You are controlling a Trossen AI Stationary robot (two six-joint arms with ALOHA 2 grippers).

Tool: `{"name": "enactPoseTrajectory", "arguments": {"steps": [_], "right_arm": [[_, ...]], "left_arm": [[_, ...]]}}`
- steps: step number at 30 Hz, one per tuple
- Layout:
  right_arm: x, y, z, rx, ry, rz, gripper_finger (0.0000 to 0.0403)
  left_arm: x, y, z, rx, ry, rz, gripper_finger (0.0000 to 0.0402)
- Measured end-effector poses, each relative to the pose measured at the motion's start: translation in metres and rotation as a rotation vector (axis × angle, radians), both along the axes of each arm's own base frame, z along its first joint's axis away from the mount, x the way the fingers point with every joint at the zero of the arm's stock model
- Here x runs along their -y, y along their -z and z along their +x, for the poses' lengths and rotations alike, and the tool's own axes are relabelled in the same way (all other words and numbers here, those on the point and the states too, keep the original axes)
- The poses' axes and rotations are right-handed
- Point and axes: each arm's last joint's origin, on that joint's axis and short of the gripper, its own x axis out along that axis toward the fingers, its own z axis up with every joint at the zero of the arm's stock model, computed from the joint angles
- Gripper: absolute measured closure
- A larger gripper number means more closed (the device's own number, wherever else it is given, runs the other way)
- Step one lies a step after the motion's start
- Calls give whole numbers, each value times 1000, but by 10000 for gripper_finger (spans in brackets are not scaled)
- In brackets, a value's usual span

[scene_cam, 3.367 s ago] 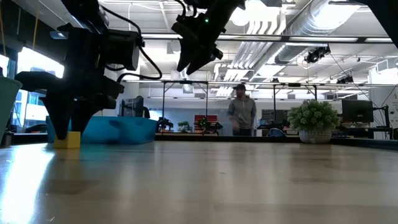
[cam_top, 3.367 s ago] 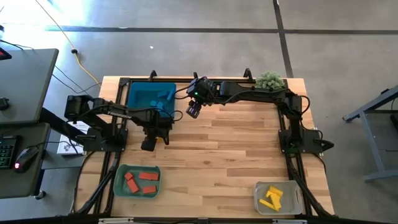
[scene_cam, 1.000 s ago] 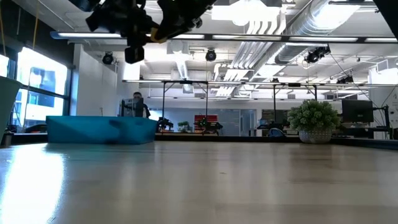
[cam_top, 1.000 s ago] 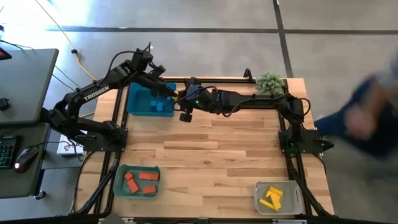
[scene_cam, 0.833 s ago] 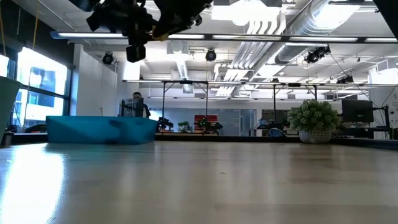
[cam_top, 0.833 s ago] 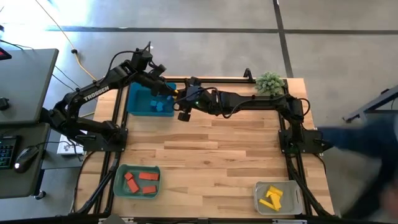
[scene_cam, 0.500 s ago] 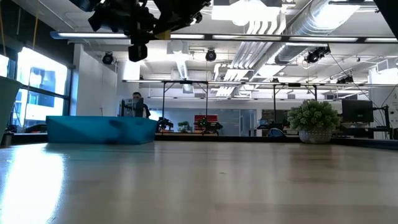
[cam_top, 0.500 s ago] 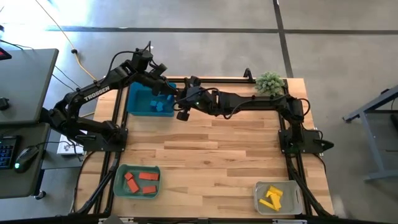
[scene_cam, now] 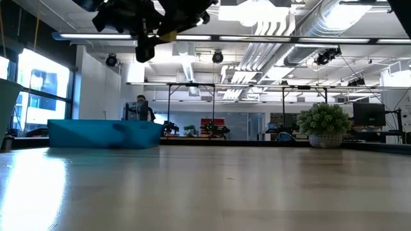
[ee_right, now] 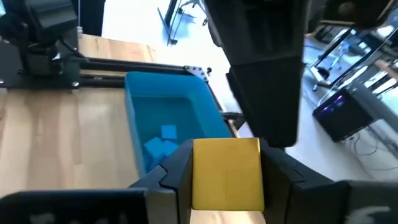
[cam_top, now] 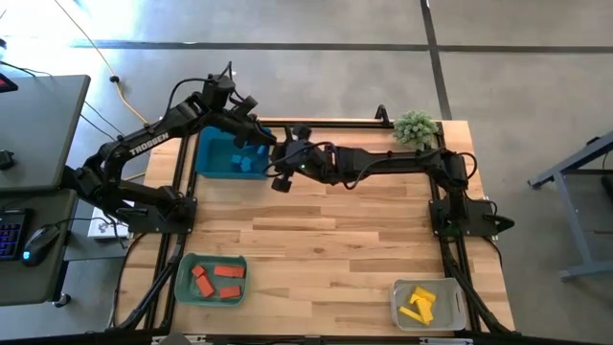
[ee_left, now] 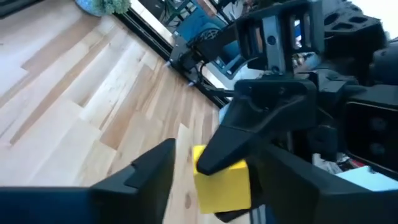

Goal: Sort & place blocks by color
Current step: Put the yellow block into the gray bin

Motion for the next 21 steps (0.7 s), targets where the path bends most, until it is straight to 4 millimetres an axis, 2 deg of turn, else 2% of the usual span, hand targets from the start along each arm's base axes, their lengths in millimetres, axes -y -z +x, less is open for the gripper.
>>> {"name": "enactPoseTrajectory", "arguments": {"steps": [6,13,21], "right_arm": [[-13,9,-5,-53,50,85,293],[-39,27,-20,-179,136,257,293],[-62,46,-50,-417,277,390,293]], "left_arm": [[-1,1,0,-17,-28,55,153],[-2,2,0,-33,-49,89,148],[-2,2,0,-38,-59,92,148]]}}
